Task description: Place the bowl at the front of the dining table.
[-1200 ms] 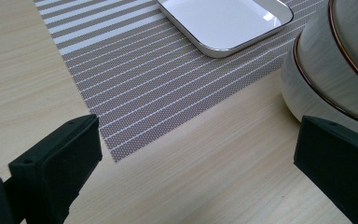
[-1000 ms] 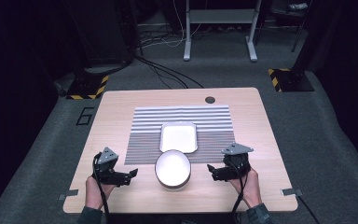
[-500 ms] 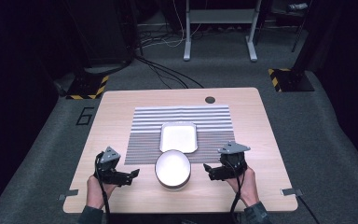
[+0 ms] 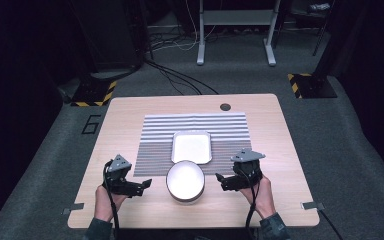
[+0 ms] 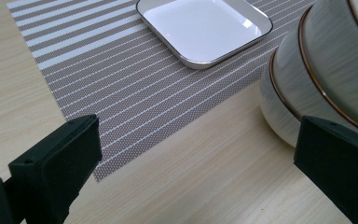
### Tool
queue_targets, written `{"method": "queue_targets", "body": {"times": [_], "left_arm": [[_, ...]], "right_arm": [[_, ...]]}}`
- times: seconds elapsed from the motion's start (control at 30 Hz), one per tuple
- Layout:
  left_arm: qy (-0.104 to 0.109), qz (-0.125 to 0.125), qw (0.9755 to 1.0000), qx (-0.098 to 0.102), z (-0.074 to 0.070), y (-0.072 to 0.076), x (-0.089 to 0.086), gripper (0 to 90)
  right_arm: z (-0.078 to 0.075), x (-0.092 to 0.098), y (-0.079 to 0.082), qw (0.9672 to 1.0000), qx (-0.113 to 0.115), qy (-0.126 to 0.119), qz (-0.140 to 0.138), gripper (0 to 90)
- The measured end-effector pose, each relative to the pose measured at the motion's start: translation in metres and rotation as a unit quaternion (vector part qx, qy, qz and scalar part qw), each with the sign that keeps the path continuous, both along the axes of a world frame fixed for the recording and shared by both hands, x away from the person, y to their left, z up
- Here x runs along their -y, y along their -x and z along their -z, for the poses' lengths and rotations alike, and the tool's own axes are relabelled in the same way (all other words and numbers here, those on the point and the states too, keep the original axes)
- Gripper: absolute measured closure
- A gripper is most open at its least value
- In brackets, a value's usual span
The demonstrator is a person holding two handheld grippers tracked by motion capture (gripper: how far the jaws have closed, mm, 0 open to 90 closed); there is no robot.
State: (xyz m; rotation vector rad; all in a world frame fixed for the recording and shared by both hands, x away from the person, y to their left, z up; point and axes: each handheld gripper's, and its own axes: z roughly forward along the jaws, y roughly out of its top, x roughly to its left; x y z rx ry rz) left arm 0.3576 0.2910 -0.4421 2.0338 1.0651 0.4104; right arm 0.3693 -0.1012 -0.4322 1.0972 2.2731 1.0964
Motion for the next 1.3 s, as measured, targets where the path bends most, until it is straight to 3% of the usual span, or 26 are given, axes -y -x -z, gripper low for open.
{"method": "queue_targets", "body": {"times": [0.17,0.3,0.5,0.6,0.8,0.87,1.13,1.3], "left_arm": [[0.012,0.009,0.9999,-0.002,-0.005,0.0,0.005,0.3],[0.008,0.013,0.9999,-0.003,-0.009,-0.001,0.009,0.2],[0.018,0.019,0.9997,0.001,-0.019,-0.001,0.016,0.4],[0.026,0.033,0.9991,0.001,-0.024,-0.003,0.026,0.6],[0.024,0.047,0.9986,0.005,-0.028,-0.004,0.041,0.5],[0.018,0.052,0.9985,0.006,-0.028,-0.004,0.045,0.5],[0.028,0.063,0.9976,-0.007,-0.021,-0.009,0.06,0.7],[0.018,0.077,0.9965,-0.026,-0.005,-0.013,0.076,2.0]], "right_arm": [[-0.005,-0.003,0.003,1.0,0.002,-0.002,-0.005,3.8],[-0.008,-0.006,0.004,1.0,0.0,-0.005,-0.009,3.9],[-0.015,-0.014,0.003,0.9997,0.001,-0.013,-0.02,4.2],[-0.015,-0.023,-0.002,0.9993,-0.009,-0.01,-0.036,4.2],[-0.016,-0.038,-0.003,0.9984,-0.008,-0.012,-0.054,4.6],[-0.014,-0.042,-0.003,0.9982,-0.013,-0.016,-0.057,4.8],[-0.003,-0.063,-0.007,0.9964,-0.031,-0.013,-0.078,6.9],[0.007,-0.074,-0.007,0.9963,-0.039,-0.005,-0.076,11.5]]}}
